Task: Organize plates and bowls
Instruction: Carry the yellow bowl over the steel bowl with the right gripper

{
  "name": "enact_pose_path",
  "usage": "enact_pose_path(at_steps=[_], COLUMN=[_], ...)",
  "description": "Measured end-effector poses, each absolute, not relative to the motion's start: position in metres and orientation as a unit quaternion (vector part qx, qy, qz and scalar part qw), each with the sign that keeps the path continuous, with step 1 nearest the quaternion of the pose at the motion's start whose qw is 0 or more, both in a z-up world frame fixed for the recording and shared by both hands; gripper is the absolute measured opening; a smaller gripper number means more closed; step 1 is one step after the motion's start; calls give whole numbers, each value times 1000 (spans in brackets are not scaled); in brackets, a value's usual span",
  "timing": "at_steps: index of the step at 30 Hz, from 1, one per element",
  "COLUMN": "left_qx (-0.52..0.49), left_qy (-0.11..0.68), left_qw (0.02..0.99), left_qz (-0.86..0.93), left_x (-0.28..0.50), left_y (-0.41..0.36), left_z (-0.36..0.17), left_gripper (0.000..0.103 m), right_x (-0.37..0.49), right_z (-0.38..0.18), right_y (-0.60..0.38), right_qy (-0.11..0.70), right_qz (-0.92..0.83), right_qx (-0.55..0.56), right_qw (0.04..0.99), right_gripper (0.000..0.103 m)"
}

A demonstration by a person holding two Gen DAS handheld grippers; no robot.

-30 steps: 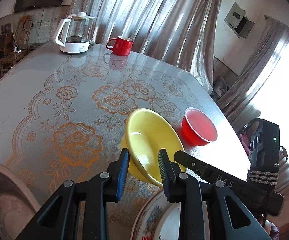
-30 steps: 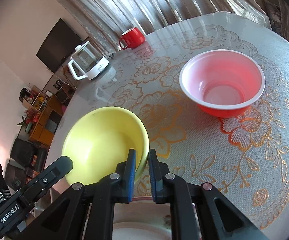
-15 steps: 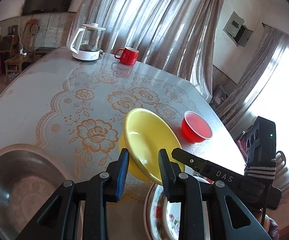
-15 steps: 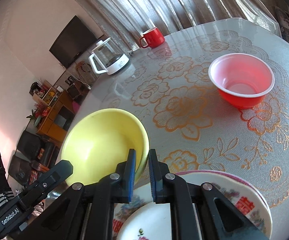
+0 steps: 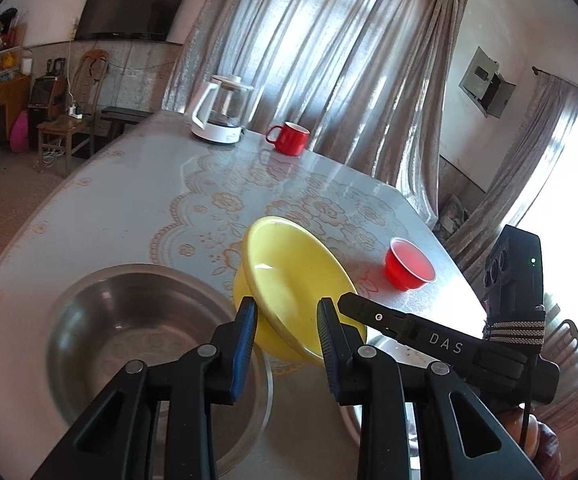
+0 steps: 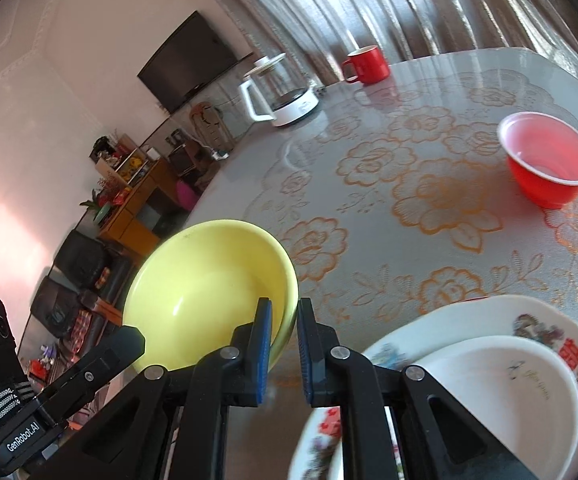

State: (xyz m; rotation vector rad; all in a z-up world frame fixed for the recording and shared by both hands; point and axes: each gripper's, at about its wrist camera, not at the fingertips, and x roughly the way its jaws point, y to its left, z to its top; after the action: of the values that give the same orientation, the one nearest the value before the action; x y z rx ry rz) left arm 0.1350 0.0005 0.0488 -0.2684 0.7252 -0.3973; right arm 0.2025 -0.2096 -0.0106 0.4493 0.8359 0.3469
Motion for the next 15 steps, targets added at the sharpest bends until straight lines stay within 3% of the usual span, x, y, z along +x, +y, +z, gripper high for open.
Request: enact_pose_path(at_steps=[15], left_qx=[-126], left_qy=[350], left_qw=[922], left_qz=[-108], left_x=[97], left_y=[65], left_z=[27], left_gripper=[31], right_x=[195], right_z=[-28], right_y=[-125], right_qy=[432], right_qz=[234], right_qx=[165], right_qw=[855], right_gripper=[12])
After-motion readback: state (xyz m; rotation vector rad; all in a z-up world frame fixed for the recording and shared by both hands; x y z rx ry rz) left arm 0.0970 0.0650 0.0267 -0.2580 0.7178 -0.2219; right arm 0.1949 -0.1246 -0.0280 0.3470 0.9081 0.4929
